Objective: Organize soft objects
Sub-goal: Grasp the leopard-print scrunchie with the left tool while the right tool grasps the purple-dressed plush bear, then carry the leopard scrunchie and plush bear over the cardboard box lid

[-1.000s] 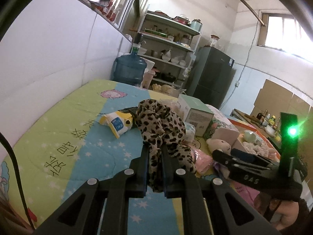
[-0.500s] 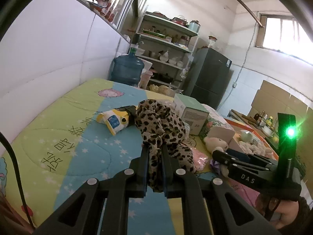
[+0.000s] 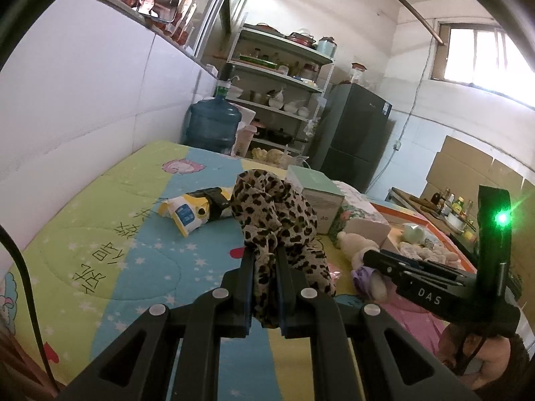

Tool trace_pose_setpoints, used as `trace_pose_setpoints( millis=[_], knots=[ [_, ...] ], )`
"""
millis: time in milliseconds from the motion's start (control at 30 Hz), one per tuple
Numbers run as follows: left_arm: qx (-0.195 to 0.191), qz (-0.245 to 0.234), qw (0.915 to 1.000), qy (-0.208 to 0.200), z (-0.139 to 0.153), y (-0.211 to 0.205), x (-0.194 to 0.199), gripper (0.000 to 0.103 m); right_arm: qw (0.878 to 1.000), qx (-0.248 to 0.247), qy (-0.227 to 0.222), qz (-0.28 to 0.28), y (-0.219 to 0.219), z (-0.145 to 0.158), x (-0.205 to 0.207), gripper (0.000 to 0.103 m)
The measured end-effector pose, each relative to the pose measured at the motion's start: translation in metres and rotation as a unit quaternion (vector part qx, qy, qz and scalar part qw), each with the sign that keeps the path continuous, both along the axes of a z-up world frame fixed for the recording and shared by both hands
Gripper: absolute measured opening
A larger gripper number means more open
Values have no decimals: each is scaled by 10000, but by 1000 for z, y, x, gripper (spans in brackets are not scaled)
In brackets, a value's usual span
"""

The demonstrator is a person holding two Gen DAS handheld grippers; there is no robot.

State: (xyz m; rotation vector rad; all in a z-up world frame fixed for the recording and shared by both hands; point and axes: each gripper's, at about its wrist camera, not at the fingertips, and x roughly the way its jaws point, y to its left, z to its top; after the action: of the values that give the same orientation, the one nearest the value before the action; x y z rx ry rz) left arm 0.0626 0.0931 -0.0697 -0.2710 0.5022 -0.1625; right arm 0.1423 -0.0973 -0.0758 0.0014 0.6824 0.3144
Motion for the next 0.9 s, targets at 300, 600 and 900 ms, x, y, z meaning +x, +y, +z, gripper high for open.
trace_pose_setpoints(
  millis=[300, 600, 900],
  knots=[
    [76, -82, 9999, -56, 7, -9, -2, 12, 9993, 232, -289, 79, -10, 16, -14, 26],
    [155, -215, 9996, -98, 13, -23, -1, 11, 9977, 413, -534, 11, -26, 36, -23, 26],
    [288, -395, 9987, -172, 23, -45, 0, 11, 9953, 579, -757, -168, -52, 51, -31, 26]
  ],
)
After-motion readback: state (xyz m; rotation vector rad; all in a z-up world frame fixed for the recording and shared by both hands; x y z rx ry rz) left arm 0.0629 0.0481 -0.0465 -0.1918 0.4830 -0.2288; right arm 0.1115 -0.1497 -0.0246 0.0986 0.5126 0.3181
